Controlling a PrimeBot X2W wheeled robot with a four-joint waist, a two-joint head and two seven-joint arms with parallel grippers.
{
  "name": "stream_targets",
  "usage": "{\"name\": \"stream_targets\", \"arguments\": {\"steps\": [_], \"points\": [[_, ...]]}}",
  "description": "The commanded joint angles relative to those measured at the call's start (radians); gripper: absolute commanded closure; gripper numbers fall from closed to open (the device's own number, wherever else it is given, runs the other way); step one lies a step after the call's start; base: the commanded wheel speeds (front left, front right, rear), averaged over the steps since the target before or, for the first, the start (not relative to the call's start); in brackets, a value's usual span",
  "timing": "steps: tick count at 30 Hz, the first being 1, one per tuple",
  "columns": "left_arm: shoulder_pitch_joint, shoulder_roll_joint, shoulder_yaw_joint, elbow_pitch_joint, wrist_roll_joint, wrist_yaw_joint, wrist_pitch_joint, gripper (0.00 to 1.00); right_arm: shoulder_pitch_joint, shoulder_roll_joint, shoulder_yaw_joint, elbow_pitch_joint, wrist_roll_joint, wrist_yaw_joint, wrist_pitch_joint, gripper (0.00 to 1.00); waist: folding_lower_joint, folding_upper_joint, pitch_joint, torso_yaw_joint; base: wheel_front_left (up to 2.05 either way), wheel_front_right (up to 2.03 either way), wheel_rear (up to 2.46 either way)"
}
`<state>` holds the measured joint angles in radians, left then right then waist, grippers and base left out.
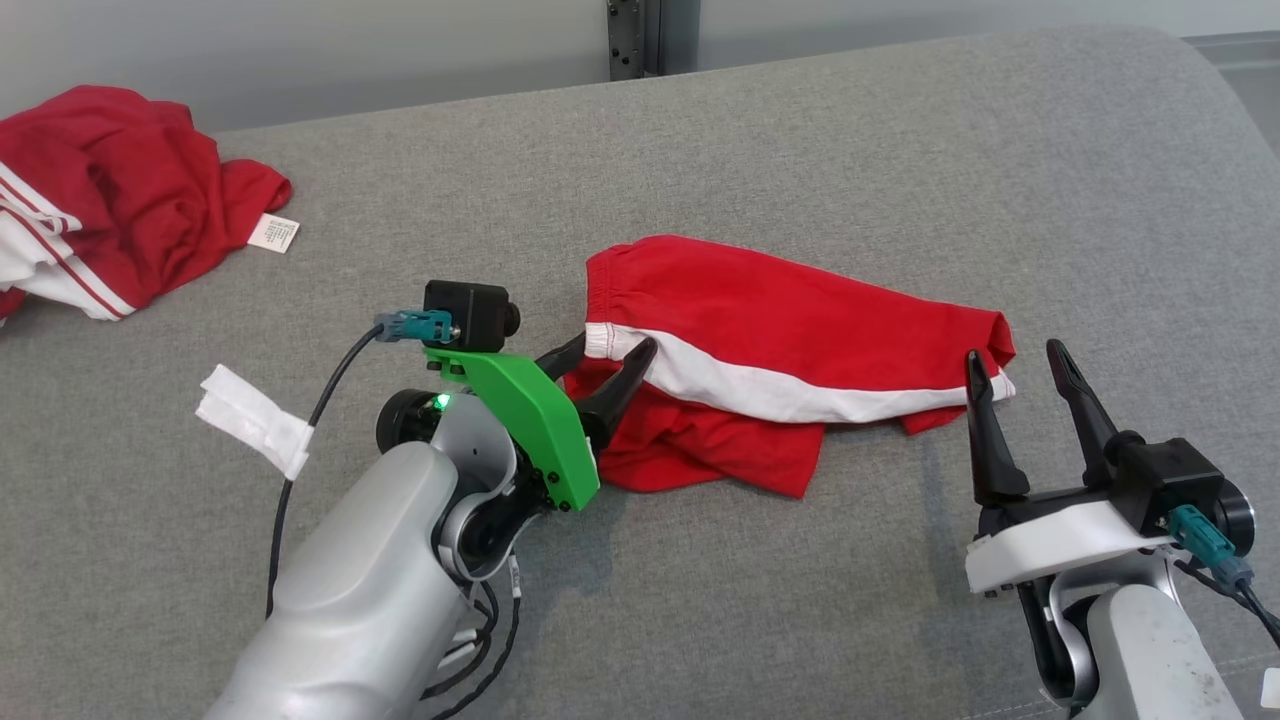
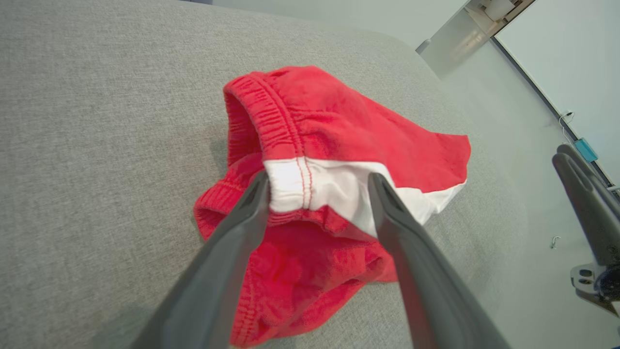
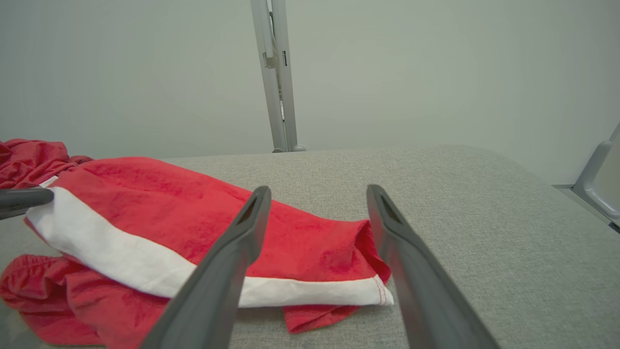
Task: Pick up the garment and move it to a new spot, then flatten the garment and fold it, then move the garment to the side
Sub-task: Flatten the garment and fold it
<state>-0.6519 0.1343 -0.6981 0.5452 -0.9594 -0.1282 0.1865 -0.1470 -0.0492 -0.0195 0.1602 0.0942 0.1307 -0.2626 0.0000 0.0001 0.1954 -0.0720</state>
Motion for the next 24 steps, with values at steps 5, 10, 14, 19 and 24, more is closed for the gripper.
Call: {"name": "stream_targets", "arguments": {"steps": [5, 10, 14, 19, 24], "points": [[0.005, 0.008, -0.015, -0.010, -0.046, -0.003, -0.029, 0.02, 0.004, -0.002, 0.005, -0.001, -0.006, 0.000, -0.003, 0.00, 0.0000, -0.0001, -0.004, -0.003, 0.00, 0.00, 0.00], [0.006, 0.007, -0.024, -0.004, -0.076, -0.003, -0.055, 0.67, 0.010, -0.002, 0.008, 0.001, -0.007, 0.000, -0.003, 0.00, 0.0000, -0.0001, -0.008, -0.005, 0.00, 0.00, 0.00], [0.006, 0.005, -0.034, 0.004, -0.086, -0.003, -0.087, 1.00, 0.017, -0.002, 0.007, 0.000, -0.010, 0.000, -0.003, 0.00, 0.0000, -0.0001, -0.012, -0.003, 0.00, 0.00, 0.00], [0.030, 0.013, -0.033, -0.001, -0.083, -0.003, -0.159, 1.00, 0.027, -0.002, -0.001, 0.007, -0.013, 0.000, -0.003, 0.00, 0.0000, -0.0001, -0.024, 0.007, 0.00, 0.00, 0.00], [0.081, 0.047, -0.020, -0.028, -0.050, 0.016, -0.246, 1.00, 0.046, -0.003, -0.022, 0.049, -0.028, 0.000, -0.003, 0.00, 0.0000, -0.0001, -0.030, 0.024, 0.00, 0.00, 0.00]]}}
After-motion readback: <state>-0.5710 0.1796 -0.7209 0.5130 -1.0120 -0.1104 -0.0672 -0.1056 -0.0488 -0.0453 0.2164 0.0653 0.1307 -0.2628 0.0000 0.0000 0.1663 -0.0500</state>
